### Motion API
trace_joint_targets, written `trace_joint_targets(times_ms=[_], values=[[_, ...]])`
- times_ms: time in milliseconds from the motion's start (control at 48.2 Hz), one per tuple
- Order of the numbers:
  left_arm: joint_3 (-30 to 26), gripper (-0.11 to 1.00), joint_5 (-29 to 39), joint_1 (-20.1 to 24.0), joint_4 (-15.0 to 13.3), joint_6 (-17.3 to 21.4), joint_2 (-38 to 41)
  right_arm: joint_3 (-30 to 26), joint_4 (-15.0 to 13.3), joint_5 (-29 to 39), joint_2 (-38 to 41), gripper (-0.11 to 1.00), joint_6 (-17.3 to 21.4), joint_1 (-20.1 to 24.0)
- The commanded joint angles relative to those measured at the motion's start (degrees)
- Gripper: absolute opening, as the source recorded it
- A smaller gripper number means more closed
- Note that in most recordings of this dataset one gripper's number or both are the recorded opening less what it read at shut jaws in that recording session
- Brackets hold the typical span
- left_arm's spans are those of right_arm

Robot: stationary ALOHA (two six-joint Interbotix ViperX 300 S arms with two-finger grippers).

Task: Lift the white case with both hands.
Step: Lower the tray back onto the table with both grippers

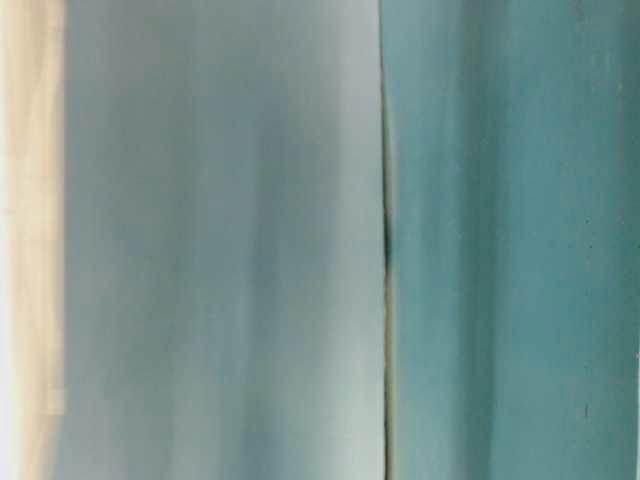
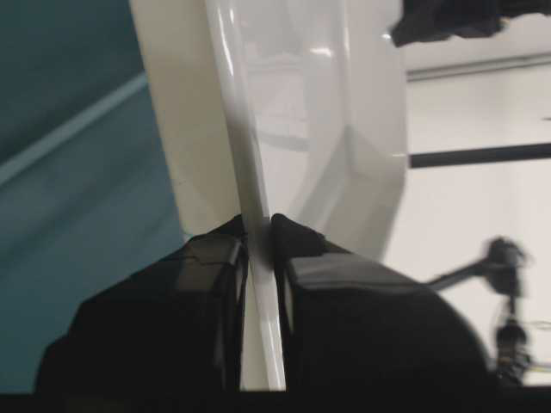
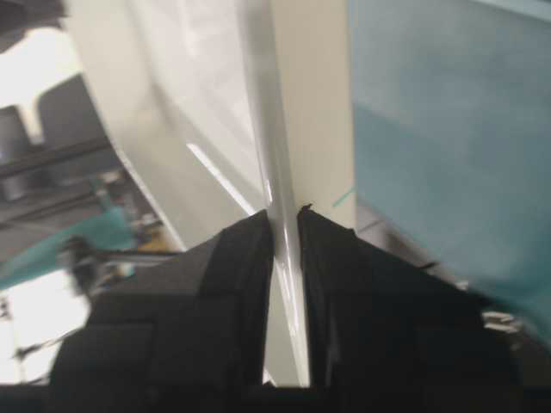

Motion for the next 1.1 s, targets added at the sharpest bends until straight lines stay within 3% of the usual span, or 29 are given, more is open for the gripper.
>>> trace_joint_targets(times_ms=[0,498,954,1078], values=[[0.6,0.08,-1.1,0.3,0.0,0.3,2.3,1.5,0.1,-3.5,3.3,0.11,-1.8,-0.2],[11.2,0.06,-3.1,1.4,0.1,0.2,7.6,12.4,0.7,-9.7,7.6,0.11,-3.2,2.0],[13.6,0.06,-5.0,1.3,0.0,0.1,14.9,17.1,0.7,-15.6,14.1,0.11,-3.3,2.6],[14.2,0.06,-4.9,1.4,0.0,-1.6,16.3,18.7,0.6,-17.1,15.2,0.11,-3.3,2.5]])
